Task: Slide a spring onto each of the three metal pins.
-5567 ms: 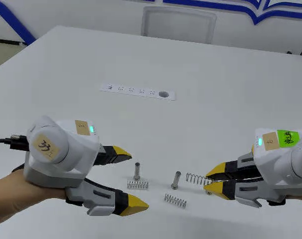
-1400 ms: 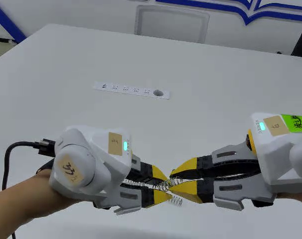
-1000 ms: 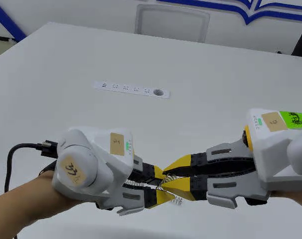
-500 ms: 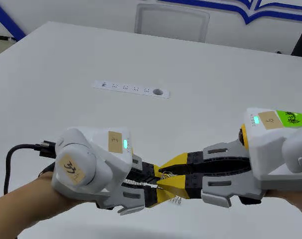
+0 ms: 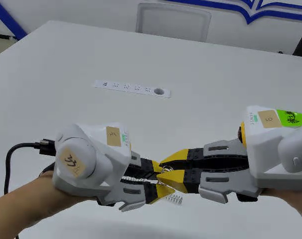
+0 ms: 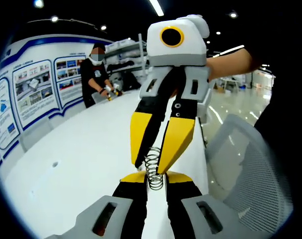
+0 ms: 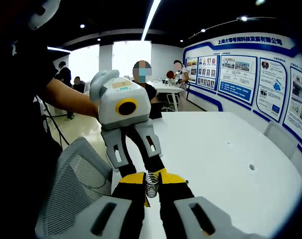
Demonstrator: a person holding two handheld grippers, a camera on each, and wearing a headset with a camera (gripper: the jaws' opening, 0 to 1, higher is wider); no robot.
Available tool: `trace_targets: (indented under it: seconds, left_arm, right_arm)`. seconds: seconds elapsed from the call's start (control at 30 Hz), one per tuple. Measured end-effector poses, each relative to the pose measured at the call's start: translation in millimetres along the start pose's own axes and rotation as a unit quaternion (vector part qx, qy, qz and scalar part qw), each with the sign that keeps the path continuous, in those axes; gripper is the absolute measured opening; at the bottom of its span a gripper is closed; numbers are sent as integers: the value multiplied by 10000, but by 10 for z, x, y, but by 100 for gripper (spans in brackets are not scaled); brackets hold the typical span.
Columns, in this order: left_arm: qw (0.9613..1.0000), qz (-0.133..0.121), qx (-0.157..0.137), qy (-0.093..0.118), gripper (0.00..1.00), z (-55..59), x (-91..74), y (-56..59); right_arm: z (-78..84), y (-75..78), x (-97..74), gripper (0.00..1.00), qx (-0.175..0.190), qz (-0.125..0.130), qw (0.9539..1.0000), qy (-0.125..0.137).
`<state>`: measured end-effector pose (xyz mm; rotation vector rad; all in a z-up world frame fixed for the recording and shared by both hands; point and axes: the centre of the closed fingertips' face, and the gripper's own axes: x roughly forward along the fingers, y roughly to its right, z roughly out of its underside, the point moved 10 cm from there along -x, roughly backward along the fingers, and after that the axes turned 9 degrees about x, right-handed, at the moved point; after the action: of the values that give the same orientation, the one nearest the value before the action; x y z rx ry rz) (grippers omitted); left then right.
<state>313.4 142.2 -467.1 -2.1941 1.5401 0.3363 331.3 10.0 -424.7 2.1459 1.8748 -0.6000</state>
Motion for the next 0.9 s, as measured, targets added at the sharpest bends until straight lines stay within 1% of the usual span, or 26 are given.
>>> trace_targets:
  seconds: [0.03,0.17,0.23,0.3,0.33,0.37,0.5,0.6,0.67,0.8,0.9]
  left_arm:
    - [10000,-6,-4,-45,15,11,-6,0]
    - [9999,-24,-70,-106,23,43,-24,-5]
    - [9998,-102,-76,-171,26,59,-39,-18]
    - [9996,-157,-144,-209,30,72,-60,-31]
    - [9994,-207,-189,-183,31,69,-73,-41]
    - [9993,-269,-221,-114,33,61,-90,-52]
    - [9987,-354,-354,-19,41,60,-130,-81]
    - [9978,-465,-475,-77,48,96,-155,-109]
    - [9972,-574,-476,-91,53,117,-180,-133]
    - [9961,-679,-555,-80,58,144,-240,-169]
    - [9958,-721,-555,-120,62,173,-274,-192]
  right_arm:
    - [-7,7,-9,10,27,15,10000,31]
    - [-32,45,-46,10,61,110,9999,91]
    - [-49,74,-77,10,127,164,9996,170]
    - [-58,108,-111,10,140,252,9994,208]
    - [-58,125,-125,10,140,295,9992,212]
    - [-55,147,-148,10,155,359,9990,224]
    - [-26,228,-226,10,199,569,9979,224]
    - [4,289,-288,10,237,747,9967,221]
    - [28,337,-333,10,276,896,9953,222]
    - [94,445,-426,10,364,1194,9920,196]
    - [160,530,-487,10,441,1379,9893,171]
